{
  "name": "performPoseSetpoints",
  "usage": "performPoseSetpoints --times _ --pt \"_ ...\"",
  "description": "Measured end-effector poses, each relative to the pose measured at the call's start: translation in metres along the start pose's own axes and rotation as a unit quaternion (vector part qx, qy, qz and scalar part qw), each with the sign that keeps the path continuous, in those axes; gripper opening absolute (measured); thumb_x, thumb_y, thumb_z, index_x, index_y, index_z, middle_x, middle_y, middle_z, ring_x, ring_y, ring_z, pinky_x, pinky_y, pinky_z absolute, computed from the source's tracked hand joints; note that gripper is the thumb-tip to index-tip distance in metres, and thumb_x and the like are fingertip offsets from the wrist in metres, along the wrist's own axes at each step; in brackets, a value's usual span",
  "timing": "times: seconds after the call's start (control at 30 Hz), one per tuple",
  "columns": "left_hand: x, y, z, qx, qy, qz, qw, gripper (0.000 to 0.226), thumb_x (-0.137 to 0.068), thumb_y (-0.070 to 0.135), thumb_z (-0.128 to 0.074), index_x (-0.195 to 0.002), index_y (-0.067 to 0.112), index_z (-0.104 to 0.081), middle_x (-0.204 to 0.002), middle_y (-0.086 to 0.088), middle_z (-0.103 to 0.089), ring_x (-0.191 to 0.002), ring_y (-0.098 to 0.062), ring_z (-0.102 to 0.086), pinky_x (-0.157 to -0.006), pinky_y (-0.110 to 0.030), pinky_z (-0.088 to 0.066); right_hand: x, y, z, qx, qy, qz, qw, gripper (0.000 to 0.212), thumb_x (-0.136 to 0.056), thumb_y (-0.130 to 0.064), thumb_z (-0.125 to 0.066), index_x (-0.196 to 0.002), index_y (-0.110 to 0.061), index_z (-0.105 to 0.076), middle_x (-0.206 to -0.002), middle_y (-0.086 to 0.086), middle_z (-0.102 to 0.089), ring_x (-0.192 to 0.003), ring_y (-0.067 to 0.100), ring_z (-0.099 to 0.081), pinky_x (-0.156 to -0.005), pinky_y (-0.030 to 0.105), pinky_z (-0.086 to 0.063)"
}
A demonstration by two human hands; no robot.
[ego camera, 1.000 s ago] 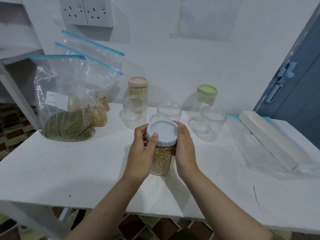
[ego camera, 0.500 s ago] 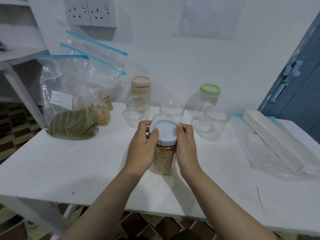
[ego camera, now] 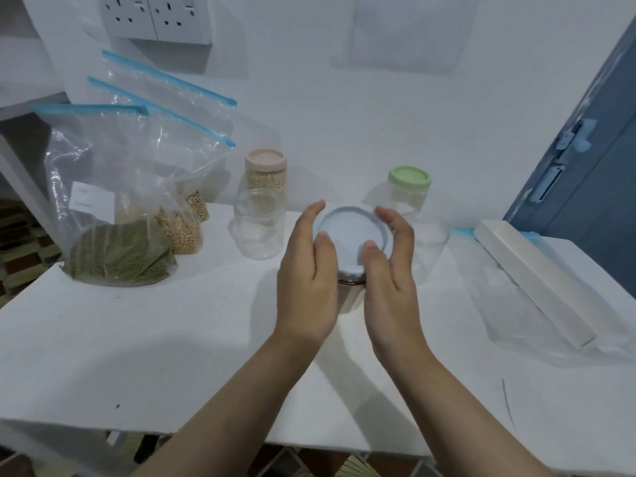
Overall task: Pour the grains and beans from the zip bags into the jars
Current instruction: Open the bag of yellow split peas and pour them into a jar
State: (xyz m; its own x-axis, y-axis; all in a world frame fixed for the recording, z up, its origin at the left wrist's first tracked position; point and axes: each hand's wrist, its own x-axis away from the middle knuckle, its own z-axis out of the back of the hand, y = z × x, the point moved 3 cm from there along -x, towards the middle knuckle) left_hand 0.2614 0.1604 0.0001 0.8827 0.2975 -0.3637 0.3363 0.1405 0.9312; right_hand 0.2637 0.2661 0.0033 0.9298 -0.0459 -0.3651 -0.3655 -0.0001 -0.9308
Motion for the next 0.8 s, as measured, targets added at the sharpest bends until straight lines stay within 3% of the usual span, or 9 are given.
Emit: performPoseSetpoints --times 0.13,0.27,0.37,0.5,0.6,0.67,0.8 --pt "-0.043 0.035 -0.015 0.072 0.010 -0.066 0.995 0.037 -0.102 0.026 -0.044 -0.138 0.028 -0.052 -0.133 0.018 -0.057 -0.125 -0.002 -0.053 -0.102 -0.025 -0.048 -0.046 -0.035 0.009 -0.004 0.017 0.073 0.997 0.030 -0.104 -0.013 -0.040 -0.124 -0.035 -0.046 -0.122 -0.014 -0.054 -0.107 0.004 -0.059 -0.086 0.021 -0.053" --pt "-0.097 0.053 -0.037 0.082 0.032 -0.112 0.990 0.033 -0.102 0.012 -0.047 -0.134 0.020 -0.054 -0.110 0.027 -0.057 -0.100 0.014 -0.058 -0.083 -0.010 -0.047 -0.110 -0.048 0.010 0.009 0.032 0.124 0.992 0.030 -0.099 -0.012 -0.040 -0.124 -0.026 -0.049 -0.124 -0.007 -0.055 -0.114 0.013 -0.057 -0.098 0.034 -0.051" --pt "-0.142 0.052 -0.050 0.083 0.043 -0.126 0.988 0.031 -0.101 0.011 -0.049 -0.130 0.020 -0.053 -0.104 0.022 -0.060 -0.092 0.013 -0.060 -0.080 -0.012 -0.048 -0.159 -0.043 0.009 0.004 0.030 0.136 0.990 0.031 -0.098 -0.010 -0.040 -0.125 -0.023 -0.049 -0.123 -0.007 -0.056 -0.114 0.010 -0.056 -0.097 0.027 -0.049" --pt "-0.197 0.033 -0.061 0.060 0.055 -0.156 0.984 0.030 -0.097 0.017 -0.050 -0.127 0.022 -0.052 -0.107 0.022 -0.060 -0.095 0.011 -0.059 -0.086 -0.015 -0.047 -0.217 -0.024 0.002 0.002 0.019 0.169 0.986 0.028 -0.098 -0.009 -0.040 -0.123 -0.020 -0.047 -0.120 -0.009 -0.053 -0.114 0.006 -0.053 -0.093 0.013 -0.042" --pt "-0.229 0.007 -0.069 0.015 0.063 -0.145 0.987 0.034 -0.098 0.021 -0.045 -0.131 0.021 -0.050 -0.114 0.023 -0.056 -0.100 0.016 -0.054 -0.089 -0.012 -0.045 -0.252 0.005 -0.009 0.017 0.019 0.167 0.986 0.031 -0.096 -0.014 -0.037 -0.125 -0.020 -0.046 -0.124 -0.003 -0.052 -0.118 0.012 -0.051 -0.099 0.020 -0.042" --pt "-0.245 -0.015 -0.073 -0.012 0.060 -0.116 0.991 0.036 -0.099 0.020 -0.042 -0.135 0.019 -0.050 -0.118 0.016 -0.057 -0.102 0.013 -0.054 -0.090 -0.013 -0.045 -0.269 0.030 -0.016 0.023 0.021 0.137 0.990 0.033 -0.097 -0.015 -0.035 -0.128 -0.019 -0.046 -0.128 -0.001 -0.052 -0.120 0.015 -0.051 -0.101 0.024 -0.042" --pt "-0.265 -0.059 -0.081 -0.085 0.027 -0.031 0.996 0.038 -0.101 0.012 -0.038 -0.138 0.014 -0.047 -0.124 0.000 -0.057 -0.109 -0.013 -0.054 -0.088 -0.021 -0.042 -0.287 0.088 -0.023 0.035 0.017 0.036 0.999 0.034 -0.099 -0.014 -0.033 -0.130 -0.020 -0.047 -0.129 0.002 -0.054 -0.117 0.019 -0.054 -0.098 0.031 -0.044"
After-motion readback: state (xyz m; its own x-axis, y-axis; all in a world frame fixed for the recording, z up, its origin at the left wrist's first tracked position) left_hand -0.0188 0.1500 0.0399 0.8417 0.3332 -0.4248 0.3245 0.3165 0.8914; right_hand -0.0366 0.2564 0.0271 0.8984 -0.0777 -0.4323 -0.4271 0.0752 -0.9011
